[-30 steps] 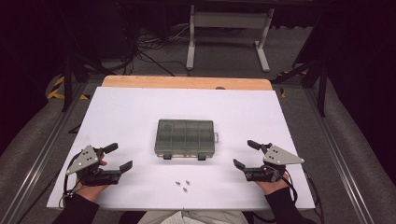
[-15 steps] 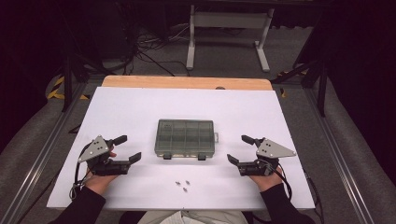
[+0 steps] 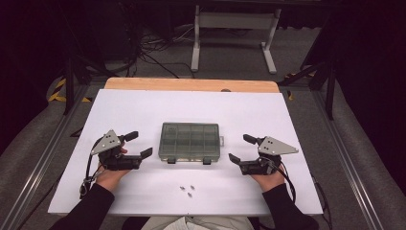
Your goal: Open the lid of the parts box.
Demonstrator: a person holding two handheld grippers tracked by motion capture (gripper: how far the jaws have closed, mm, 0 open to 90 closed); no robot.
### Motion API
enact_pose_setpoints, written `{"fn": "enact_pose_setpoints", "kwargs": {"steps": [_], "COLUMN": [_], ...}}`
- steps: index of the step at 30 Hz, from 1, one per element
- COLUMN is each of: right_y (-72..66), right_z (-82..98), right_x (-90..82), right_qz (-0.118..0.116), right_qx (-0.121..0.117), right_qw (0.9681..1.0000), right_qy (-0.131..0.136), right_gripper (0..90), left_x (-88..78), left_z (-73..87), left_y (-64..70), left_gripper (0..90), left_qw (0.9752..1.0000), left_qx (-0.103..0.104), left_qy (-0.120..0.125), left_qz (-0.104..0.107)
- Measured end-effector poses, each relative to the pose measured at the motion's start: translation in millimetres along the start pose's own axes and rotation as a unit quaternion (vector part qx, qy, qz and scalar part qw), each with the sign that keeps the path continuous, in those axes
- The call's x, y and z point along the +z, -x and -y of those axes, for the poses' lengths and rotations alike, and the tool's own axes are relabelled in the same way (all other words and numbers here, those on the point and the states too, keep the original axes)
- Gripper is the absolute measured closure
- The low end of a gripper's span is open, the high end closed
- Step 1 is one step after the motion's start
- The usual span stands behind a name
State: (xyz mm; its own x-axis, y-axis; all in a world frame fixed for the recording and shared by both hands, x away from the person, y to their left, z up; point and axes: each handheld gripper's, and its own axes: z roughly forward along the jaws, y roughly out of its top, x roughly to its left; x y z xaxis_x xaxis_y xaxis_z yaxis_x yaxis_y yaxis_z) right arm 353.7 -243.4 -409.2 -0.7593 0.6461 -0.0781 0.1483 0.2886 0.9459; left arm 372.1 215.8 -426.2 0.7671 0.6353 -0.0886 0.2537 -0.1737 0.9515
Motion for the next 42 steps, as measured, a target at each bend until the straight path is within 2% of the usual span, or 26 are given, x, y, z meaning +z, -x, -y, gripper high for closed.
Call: {"fn": "enact_pose_setpoints", "kwargs": {"steps": [2, 6, 8, 11, 14, 17, 21, 24, 26, 33, 37, 42], "right_y": [-0.7, -0.4, -0.8, -2.9, -6.0, -9.5, -12.1, -12.7, -12.9, -11.1, -9.8, -9.3], "right_z": [-1.5, -9.4, -12.3, -13.8, -13.6, -10.9, -7.7, -4.3, -1.6, 3.5, 7.0, 8.8], "right_x": [2.8, 8.4, 12.3, 20.4, 26.3, 30.2, 32.9, 35.4, 37.8, 41.7, 44.7, 46.8], "right_qz": [0.0, -0.027, -0.031, -0.035, -0.045, -0.051, -0.049, -0.049, -0.048, -0.043, -0.046, -0.048], "right_qx": [-0.002, 0.002, 0.0, -0.007, -0.009, -0.012, -0.018, -0.019, -0.018, -0.012, -0.007, 0.0], "right_qw": [1.0, 0.9995, 0.9993, 0.999, 0.9982, 0.9967, 0.9954, 0.9946, 0.9938, 0.9927, 0.9913, 0.9902], "right_qy": [-0.005, -0.016, -0.019, -0.026, -0.04, -0.063, -0.08, -0.09, -0.099, -0.112, -0.123, -0.131], "right_gripper": [15.1, 18.6, 18.7, 19.0, 23.7, 26.9, 27.4, 27.8, 28.4, 30.3, 31.6, 32.6], "left_x": [1.3, 5.1, 8.5, 14.3, 16.1, 15.3, 14.4, 16.4, 18.1, 26.3, 30.0, 33.1], "left_z": [-1.8, -3.6, -3.9, -3.2, -0.7, 0.4, 4.2, 7.5, 10.1, 16.7, 18.6, 21.0], "left_y": [1.3, 1.3, 1.1, 0.3, -0.2, -0.2, 1.4, 1.6, 2.1, 5.1, 6.3, 4.4], "left_gripper": [13.8, 13.7, 13.8, 15.9, 17.4, 17.6, 18.2, 19.8, 22.6, 24.6, 25.7, 27.1], "left_qw": [1.0, 1.0, 1.0, 0.9996, 0.999, 0.9988, 0.998, 0.9967, 0.9966, 0.9937, 0.9911, 0.9896], "left_qx": [0.004, 0.001, -0.001, -0.006, -0.011, -0.013, 0.006, 0.003, 0.001, 0.016, 0.011, 0.002], "left_qy": [0.004, 0.002, 0.0, -0.021, -0.039, -0.043, -0.061, -0.078, -0.078, -0.11, -0.132, -0.143], "left_qz": [0.0, 0.005, 0.007, 0.017, 0.017, 0.019, 0.016, 0.022, 0.025, 0.018, 0.016, 0.02]}}
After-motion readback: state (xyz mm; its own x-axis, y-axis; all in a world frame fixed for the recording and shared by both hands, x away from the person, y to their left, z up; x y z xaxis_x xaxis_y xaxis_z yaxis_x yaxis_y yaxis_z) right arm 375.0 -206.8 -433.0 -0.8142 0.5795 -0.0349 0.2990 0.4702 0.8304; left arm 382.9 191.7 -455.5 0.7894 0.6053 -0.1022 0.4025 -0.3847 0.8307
